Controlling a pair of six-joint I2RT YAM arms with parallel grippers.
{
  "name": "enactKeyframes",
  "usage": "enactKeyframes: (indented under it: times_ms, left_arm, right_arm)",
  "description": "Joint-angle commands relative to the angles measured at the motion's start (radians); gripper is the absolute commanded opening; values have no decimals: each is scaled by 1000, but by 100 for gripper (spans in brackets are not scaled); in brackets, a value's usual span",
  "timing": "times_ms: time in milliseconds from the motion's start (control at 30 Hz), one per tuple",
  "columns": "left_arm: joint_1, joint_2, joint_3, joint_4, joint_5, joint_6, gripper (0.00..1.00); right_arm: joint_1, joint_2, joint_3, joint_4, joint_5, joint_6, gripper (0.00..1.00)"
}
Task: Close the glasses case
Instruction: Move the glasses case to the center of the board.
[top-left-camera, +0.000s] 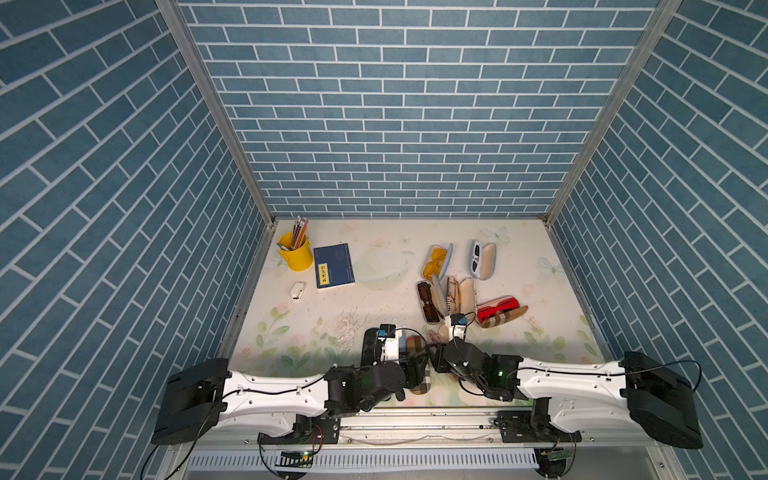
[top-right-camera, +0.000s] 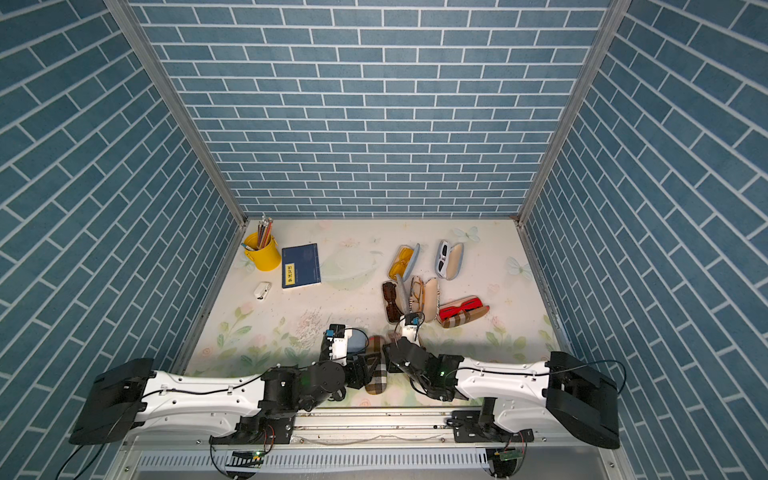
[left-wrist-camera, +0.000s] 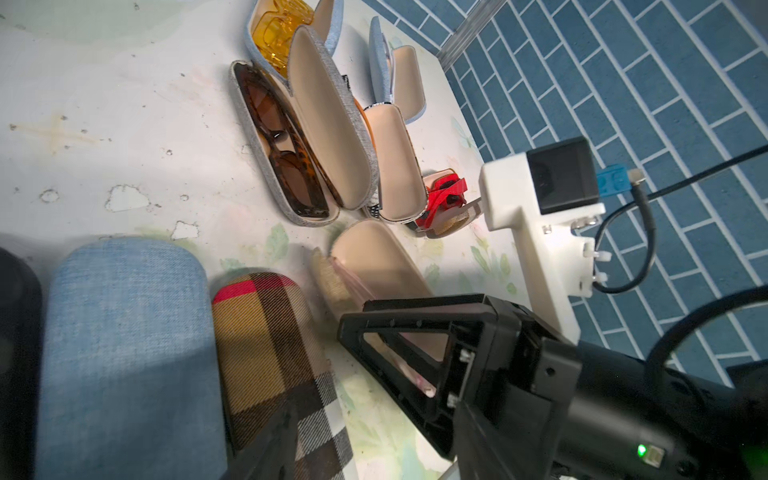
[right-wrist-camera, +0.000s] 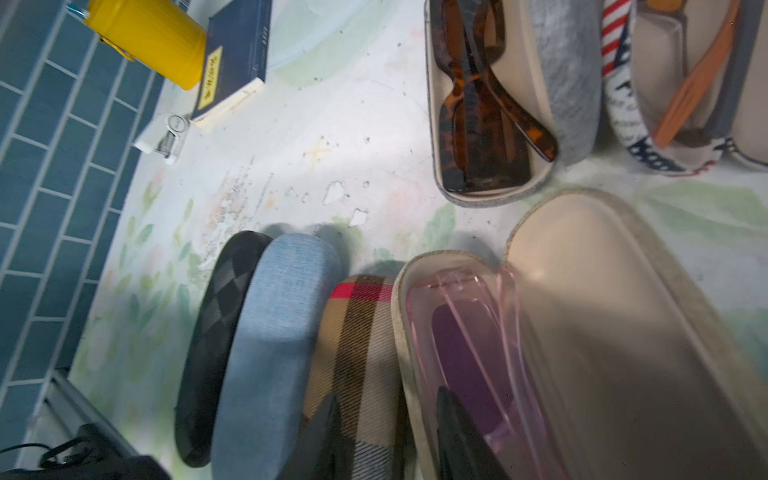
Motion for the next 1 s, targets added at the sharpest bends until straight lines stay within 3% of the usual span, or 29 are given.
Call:
enactKeyframes:
  times_ms: [0, 433, 800, 967]
  left_arm:
    - [-16, 26, 45, 36, -5, 25, 65]
    - [-20, 112, 95, 62, 14, 19, 65]
    - [-20, 281, 237, -40, 53, 32, 59]
    - [-15, 372, 316, -111, 72, 38, 50]
  right_arm:
    - [13, -46, -1, -12, 0, -3, 39]
    - [12, -124, 3, -92, 43, -23, 42]
    - [-28, -422, 32, -409, 145, -81, 48]
    - [-134, -548, -19, -453, 63, -131, 48]
